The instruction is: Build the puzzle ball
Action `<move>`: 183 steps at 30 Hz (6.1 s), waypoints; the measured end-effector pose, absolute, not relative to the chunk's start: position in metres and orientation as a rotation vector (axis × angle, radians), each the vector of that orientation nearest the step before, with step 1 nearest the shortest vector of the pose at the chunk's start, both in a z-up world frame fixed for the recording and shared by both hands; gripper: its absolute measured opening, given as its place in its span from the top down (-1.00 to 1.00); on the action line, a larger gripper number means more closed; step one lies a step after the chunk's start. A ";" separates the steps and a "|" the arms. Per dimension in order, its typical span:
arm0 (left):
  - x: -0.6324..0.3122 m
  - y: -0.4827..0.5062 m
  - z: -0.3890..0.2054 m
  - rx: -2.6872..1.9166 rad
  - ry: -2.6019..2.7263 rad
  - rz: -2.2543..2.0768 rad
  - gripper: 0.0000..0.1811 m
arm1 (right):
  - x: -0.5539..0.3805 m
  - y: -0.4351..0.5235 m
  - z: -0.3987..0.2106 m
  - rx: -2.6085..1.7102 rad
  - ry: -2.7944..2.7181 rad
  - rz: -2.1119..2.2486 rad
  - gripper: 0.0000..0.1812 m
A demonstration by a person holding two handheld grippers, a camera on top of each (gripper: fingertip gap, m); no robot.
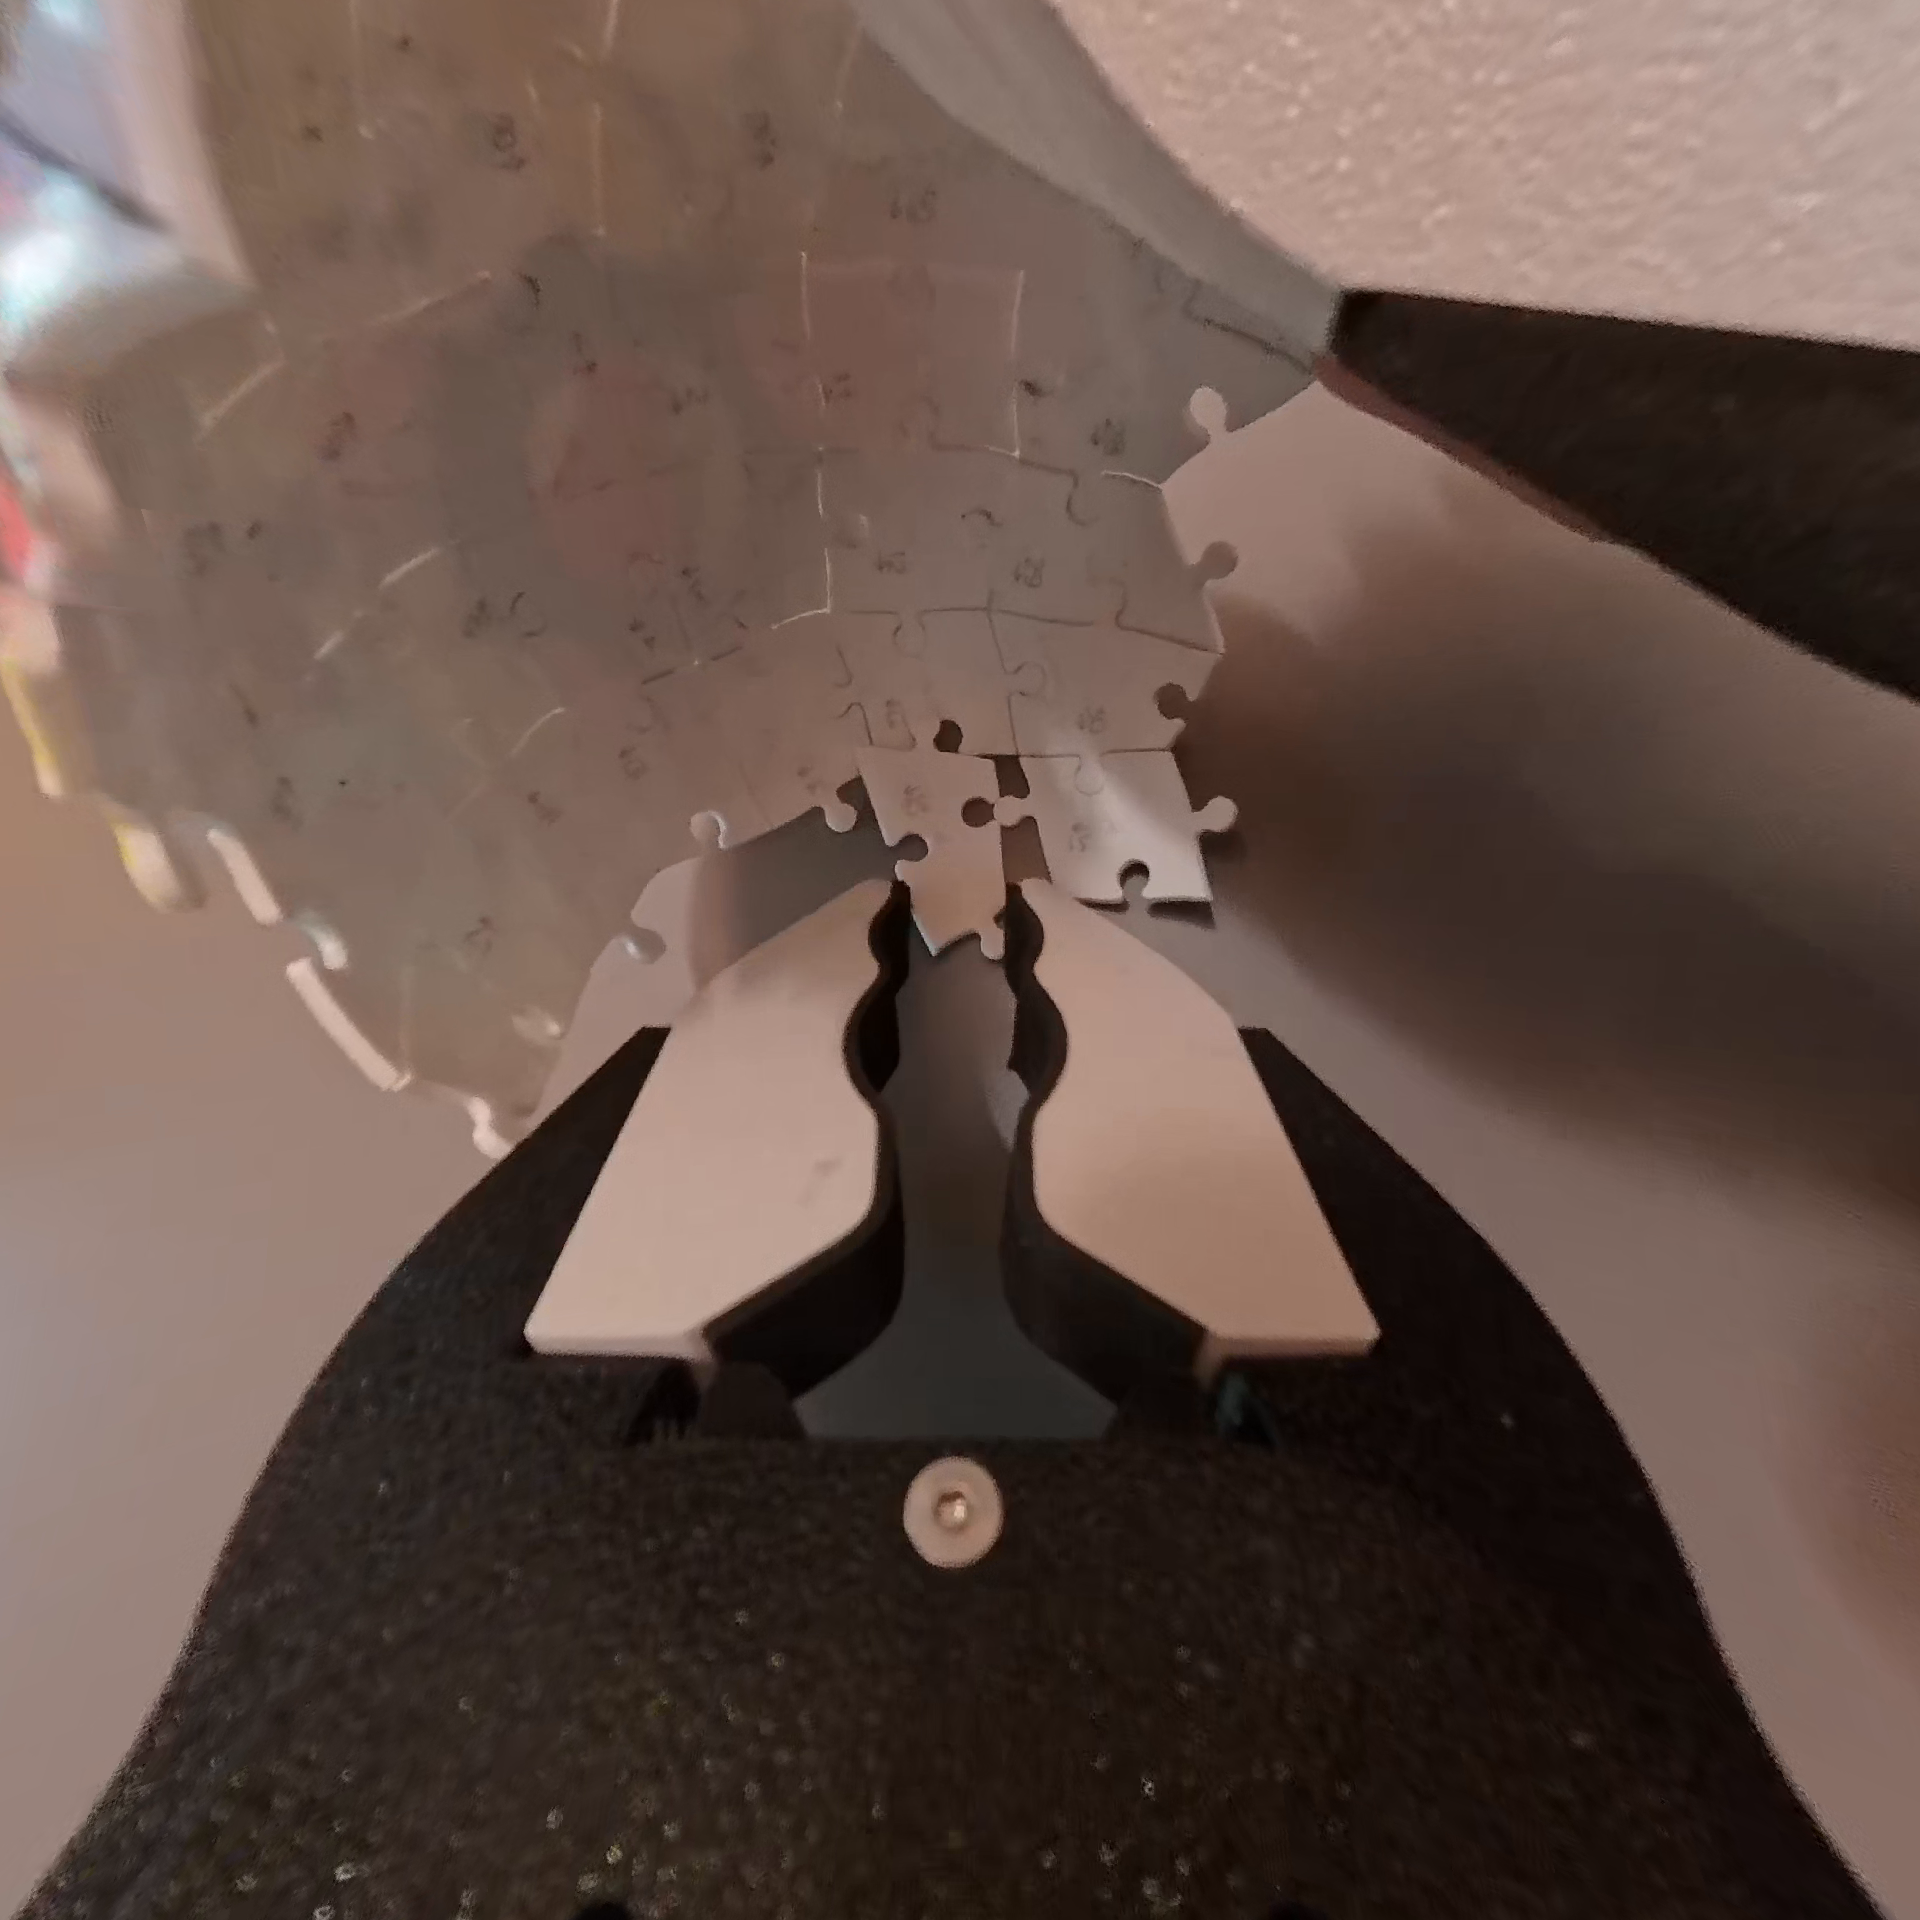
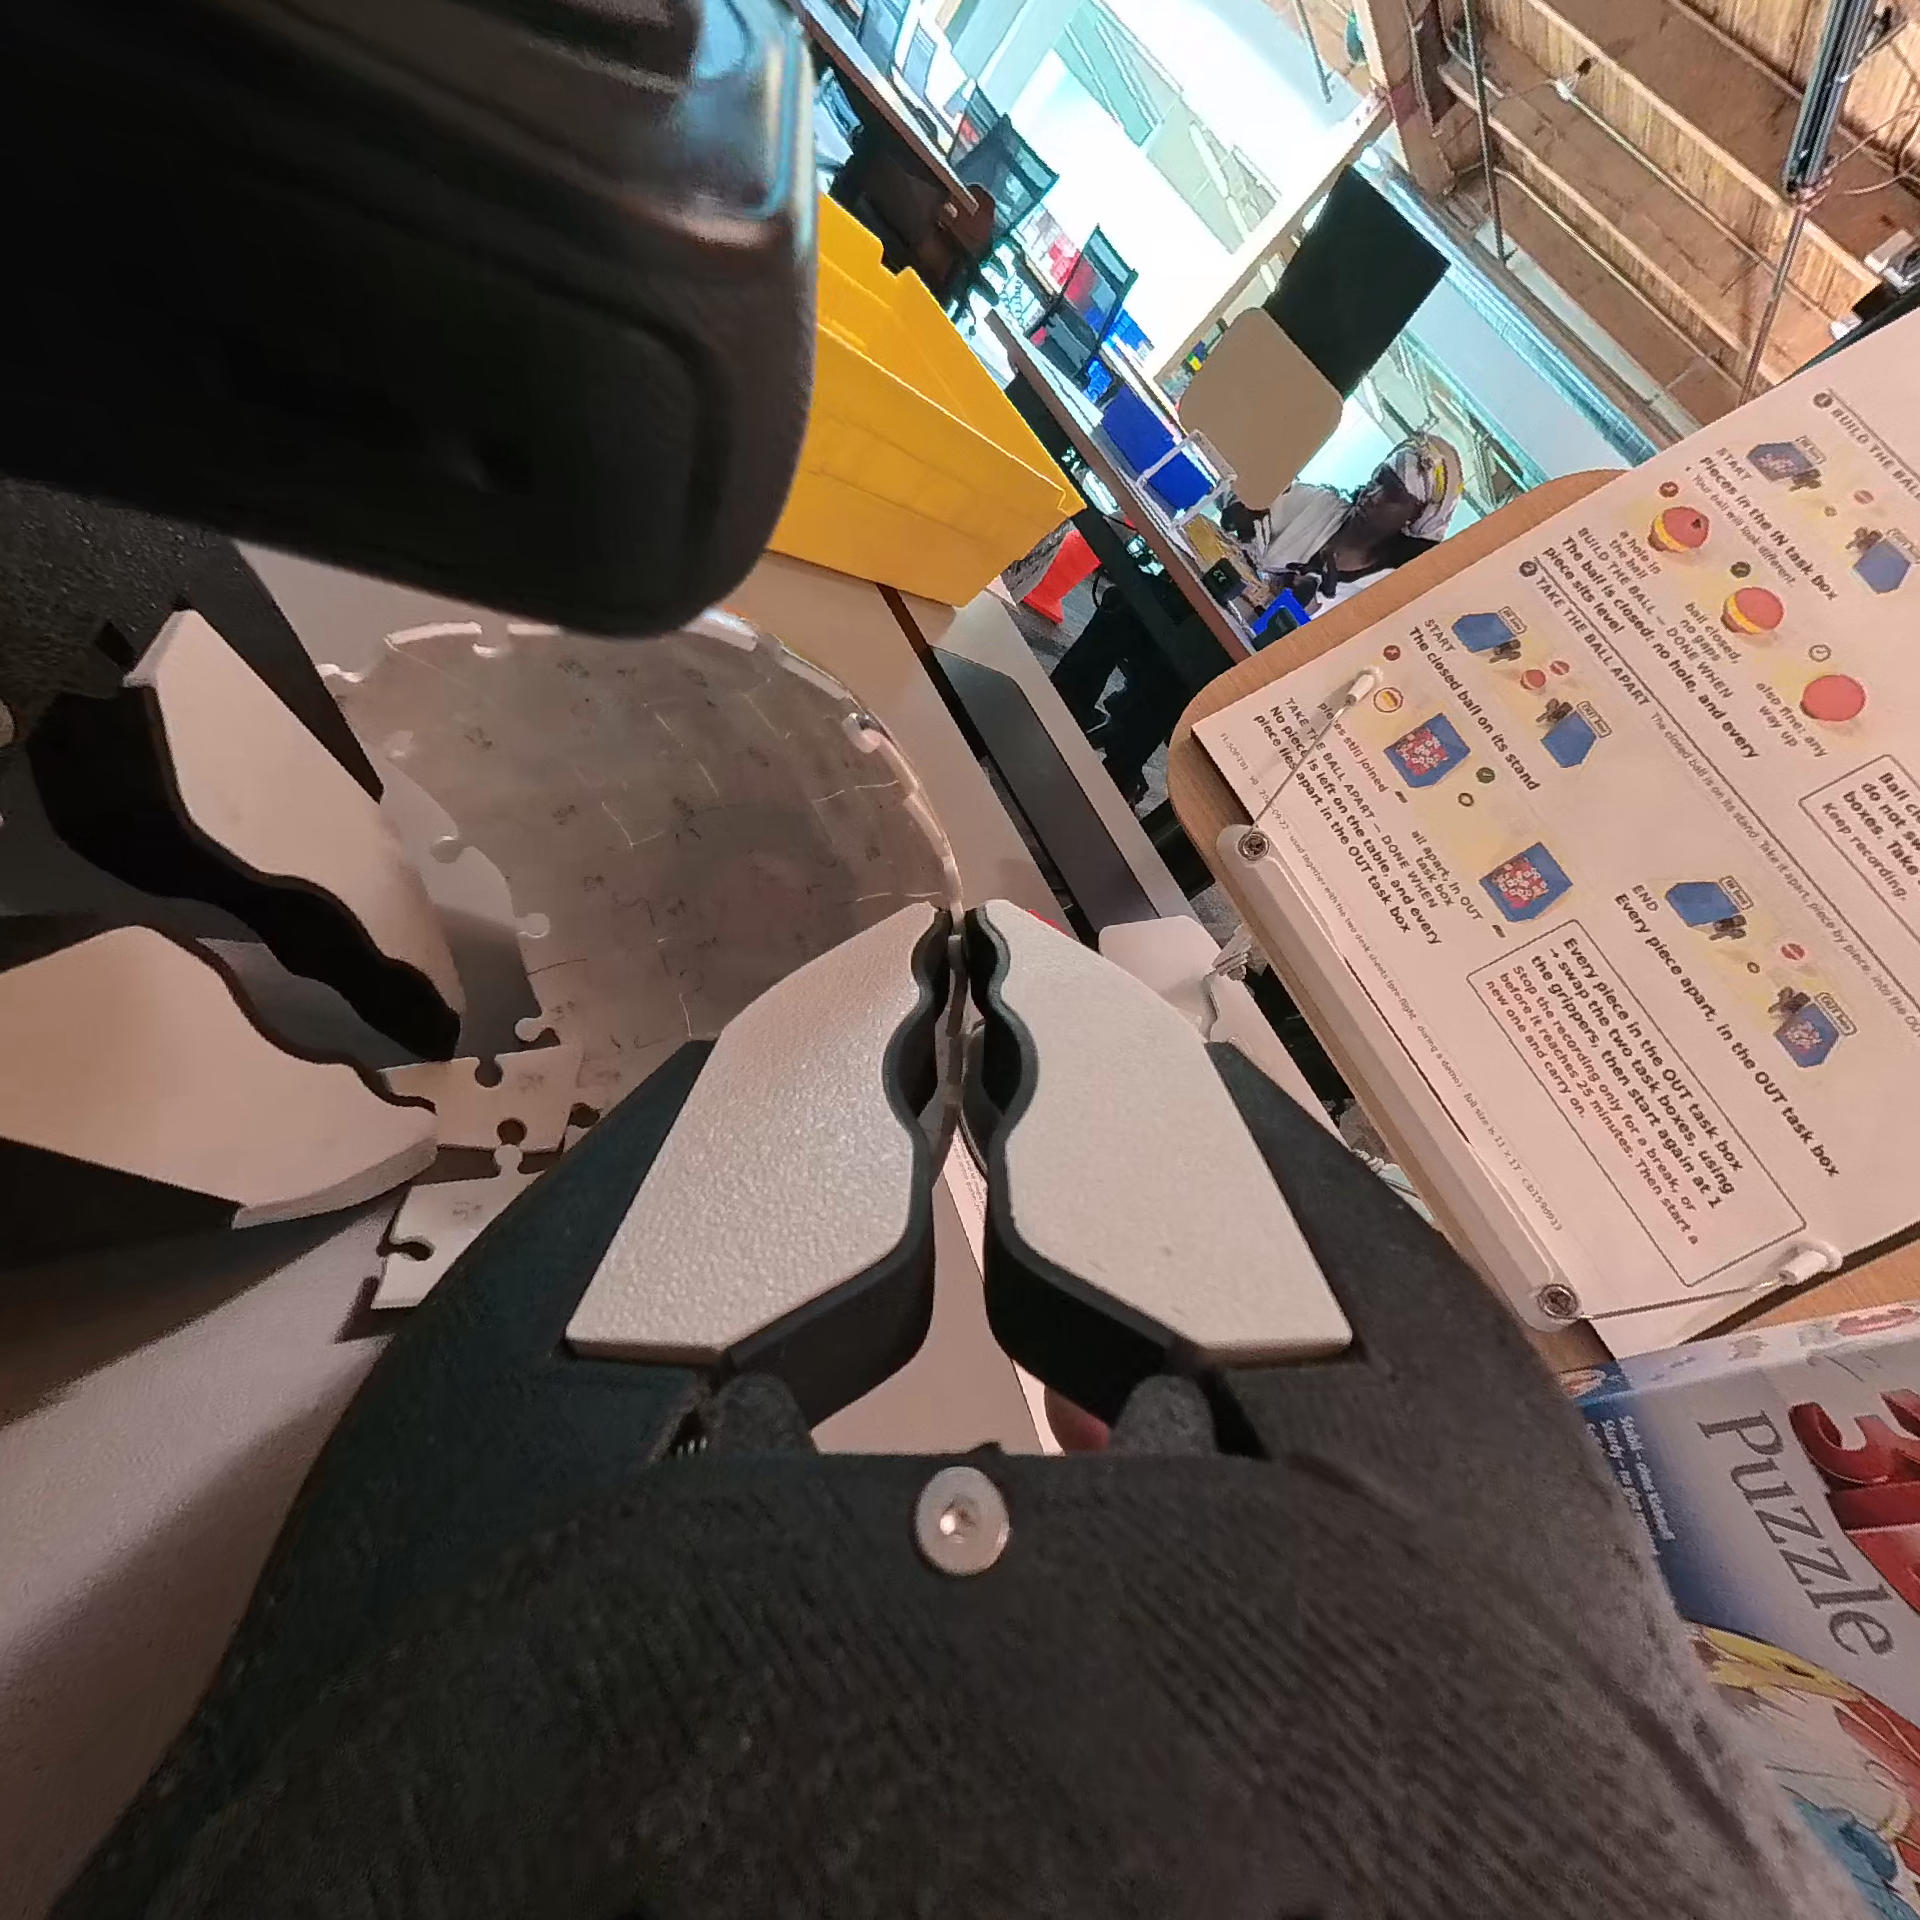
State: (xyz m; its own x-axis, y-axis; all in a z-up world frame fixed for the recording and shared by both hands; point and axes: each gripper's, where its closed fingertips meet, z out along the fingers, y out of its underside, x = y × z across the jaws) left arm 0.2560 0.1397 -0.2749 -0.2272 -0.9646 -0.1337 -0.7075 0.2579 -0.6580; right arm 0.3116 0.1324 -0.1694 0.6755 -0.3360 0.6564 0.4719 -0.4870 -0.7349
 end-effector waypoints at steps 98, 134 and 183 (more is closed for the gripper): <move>0.275 0.147 -0.266 -0.868 2.046 -0.380 1.00 | 0.316 0.129 -0.170 -1.841 -0.087 -0.959 0.97; 0.270 0.143 -0.257 -0.891 2.027 -0.444 1.00 | 0.315 0.129 -0.169 -1.840 -0.097 -0.962 0.97; 0.253 0.146 -0.276 -1.624 1.964 -0.643 0.75 | 0.317 0.128 -0.170 -1.837 -0.083 -0.949 0.97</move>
